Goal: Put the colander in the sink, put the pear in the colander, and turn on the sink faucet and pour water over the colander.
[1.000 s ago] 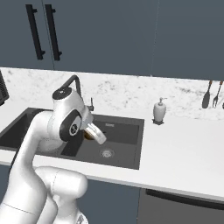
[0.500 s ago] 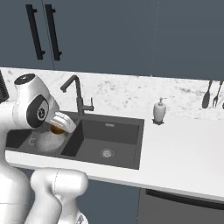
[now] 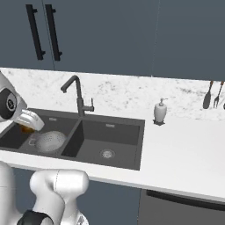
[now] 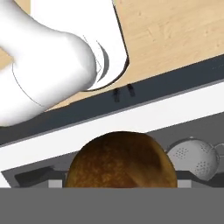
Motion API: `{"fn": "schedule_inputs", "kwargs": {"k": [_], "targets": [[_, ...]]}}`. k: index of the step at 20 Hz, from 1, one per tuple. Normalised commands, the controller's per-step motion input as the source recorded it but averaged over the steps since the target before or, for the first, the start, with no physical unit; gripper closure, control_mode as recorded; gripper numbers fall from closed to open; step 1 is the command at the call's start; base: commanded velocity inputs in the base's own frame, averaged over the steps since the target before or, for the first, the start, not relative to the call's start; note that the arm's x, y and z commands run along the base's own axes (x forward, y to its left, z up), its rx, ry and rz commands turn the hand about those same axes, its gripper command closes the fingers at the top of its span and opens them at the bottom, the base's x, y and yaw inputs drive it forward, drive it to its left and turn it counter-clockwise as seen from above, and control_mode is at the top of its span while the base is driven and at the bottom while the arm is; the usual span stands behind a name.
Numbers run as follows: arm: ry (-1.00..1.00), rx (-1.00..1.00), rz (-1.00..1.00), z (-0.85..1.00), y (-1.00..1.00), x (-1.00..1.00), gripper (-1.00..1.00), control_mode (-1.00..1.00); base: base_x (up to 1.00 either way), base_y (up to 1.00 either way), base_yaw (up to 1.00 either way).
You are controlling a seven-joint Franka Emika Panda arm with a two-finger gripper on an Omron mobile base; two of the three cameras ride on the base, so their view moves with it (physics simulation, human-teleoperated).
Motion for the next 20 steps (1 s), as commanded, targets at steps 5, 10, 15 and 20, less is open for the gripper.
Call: {"fn": "schedule_inputs", "kwargs": {"k": [5, 10, 15, 20], "targets": [[0.00, -0.07, -0.05, -0.26, 1.00, 0.33, 1.00, -1.00, 0.00, 0.00, 0.00], [0.00, -0.15, -0.07, -0.42, 0.92, 0.67, 1.00, -1.00, 0.00, 0.00, 0.00], [0.00, -0.05, -0.01, -0.57, 0.32, 0.85, 1.00, -1.00, 0.00, 0.00, 0.00], [0.00, 0.00, 0.00, -0.59, -0.05, 0.68, 1.00, -1.00, 0.00, 0.00, 0.00]]}}
